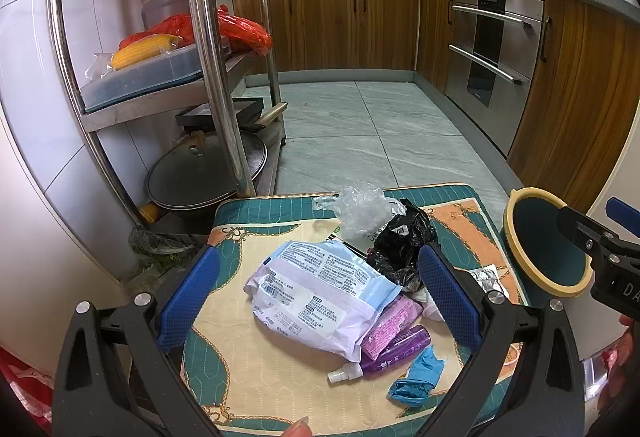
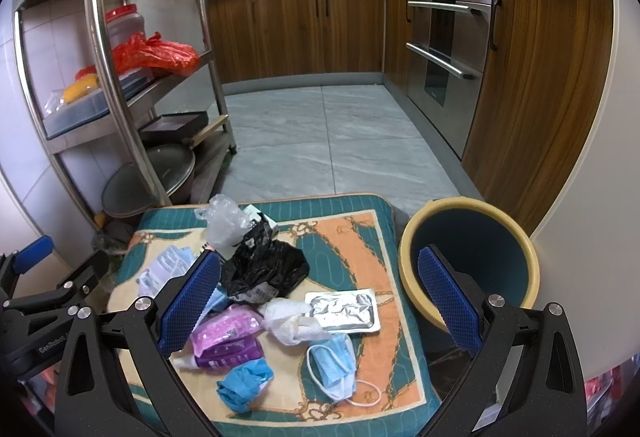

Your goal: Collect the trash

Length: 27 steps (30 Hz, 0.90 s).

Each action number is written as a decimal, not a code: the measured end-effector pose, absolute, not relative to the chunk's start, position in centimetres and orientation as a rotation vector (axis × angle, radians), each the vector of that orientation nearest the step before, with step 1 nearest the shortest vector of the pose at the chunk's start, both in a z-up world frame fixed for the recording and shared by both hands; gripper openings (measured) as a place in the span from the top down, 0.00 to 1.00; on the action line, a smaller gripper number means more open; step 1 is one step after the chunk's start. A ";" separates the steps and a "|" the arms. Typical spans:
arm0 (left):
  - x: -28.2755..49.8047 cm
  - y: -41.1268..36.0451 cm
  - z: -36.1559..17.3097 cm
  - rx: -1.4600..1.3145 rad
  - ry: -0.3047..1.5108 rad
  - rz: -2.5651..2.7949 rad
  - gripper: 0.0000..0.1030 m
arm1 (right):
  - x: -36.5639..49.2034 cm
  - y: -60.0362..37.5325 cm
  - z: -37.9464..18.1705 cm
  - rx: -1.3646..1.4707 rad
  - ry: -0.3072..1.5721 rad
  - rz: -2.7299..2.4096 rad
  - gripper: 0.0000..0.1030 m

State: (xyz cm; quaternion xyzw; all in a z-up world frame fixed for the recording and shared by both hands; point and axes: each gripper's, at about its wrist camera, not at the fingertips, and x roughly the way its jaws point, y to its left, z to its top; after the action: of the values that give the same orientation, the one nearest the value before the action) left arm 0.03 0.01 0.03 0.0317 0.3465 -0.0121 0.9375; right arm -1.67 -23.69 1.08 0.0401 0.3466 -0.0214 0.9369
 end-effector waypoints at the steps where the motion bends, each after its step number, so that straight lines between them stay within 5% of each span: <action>1: 0.0 0.0 0.0 0.067 0.705 -0.025 0.05 | -1.7 -23.7 1.1 0.082 0.708 -0.043 0.04; 27: 0.1 0.1 -0.1 0.057 0.715 -0.026 0.05 | -1.7 -23.9 1.0 0.079 0.713 -0.047 0.04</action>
State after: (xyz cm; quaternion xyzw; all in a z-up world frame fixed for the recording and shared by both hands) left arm 0.13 0.10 -0.09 0.0277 0.3498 -0.0128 0.9363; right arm -1.70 -23.92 0.98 0.0389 0.3490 -0.0228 0.9361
